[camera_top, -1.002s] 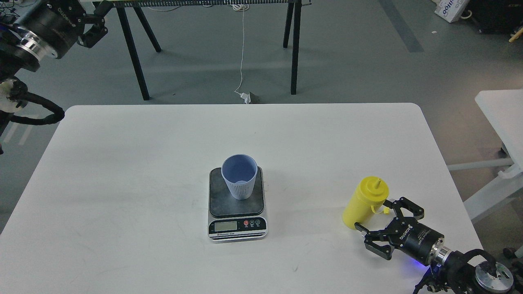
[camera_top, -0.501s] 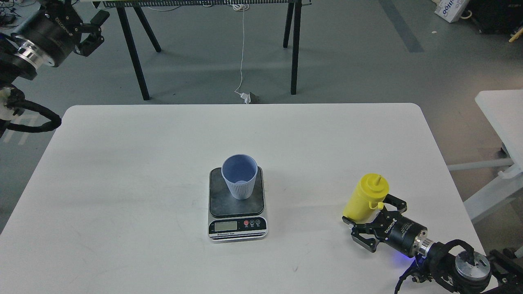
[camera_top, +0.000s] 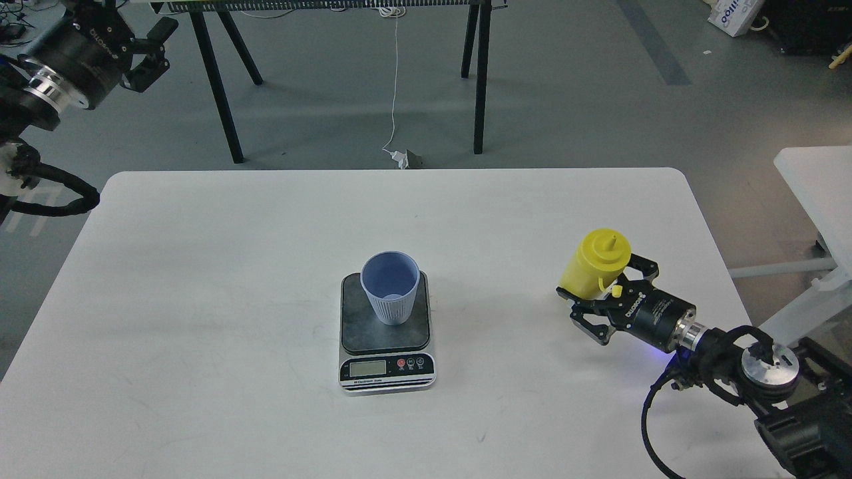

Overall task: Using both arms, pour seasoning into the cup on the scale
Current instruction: 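Lift the yellow bottle with the right gripper above the cup, then tilt the bottle nozzle down into the blue cup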

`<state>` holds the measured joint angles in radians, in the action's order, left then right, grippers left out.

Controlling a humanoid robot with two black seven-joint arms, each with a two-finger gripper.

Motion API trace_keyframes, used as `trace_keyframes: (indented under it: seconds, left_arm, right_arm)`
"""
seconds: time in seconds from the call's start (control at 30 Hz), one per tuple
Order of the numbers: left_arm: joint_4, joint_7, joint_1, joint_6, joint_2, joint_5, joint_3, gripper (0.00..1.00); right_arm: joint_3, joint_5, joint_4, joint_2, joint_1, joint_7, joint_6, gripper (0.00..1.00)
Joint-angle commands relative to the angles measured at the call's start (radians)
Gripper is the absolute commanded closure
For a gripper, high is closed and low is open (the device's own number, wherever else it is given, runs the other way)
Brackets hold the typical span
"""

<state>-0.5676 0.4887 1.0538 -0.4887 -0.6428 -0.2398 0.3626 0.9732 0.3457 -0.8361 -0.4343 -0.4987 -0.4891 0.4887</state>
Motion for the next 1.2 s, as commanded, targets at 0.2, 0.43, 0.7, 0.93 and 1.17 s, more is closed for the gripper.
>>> trace_keyframes:
  seconds: [0.2, 0.43, 0.7, 0.93, 1.17]
  left_arm:
    - [-0.001, 0.0, 0.0, 0.0, 0.003, 0.008, 0.035, 0.0]
    - [-0.003, 0.0, -0.014, 0.0, -0.002, 0.011, 0.041, 0.0]
    - [-0.005, 0.0, -0.037, 0.0, 0.002, 0.011, 0.088, 0.0]
    - [-0.005, 0.0, -0.051, 0.0, 0.002, 0.011, 0.09, 0.0]
    - [-0.009, 0.0, -0.072, 0.0, 0.002, 0.011, 0.111, 0.0]
  right_arm:
    - [-0.004, -0.452, -0.029, -0.026, -0.452, 0.021, -0.143, 0.97]
    - [-0.014, -0.879, -0.198, 0.115, -0.472, 0.153, -0.468, 0.97]
    - [-0.189, -1.189, -0.296, 0.269, -0.436, 0.227, -0.697, 0.97]
    - [-0.353, -1.317, -0.296, 0.322, -0.434, 0.251, -0.751, 0.97]
    - [-0.464, -1.398, -0.294, 0.328, -0.419, 0.265, -0.772, 0.97]
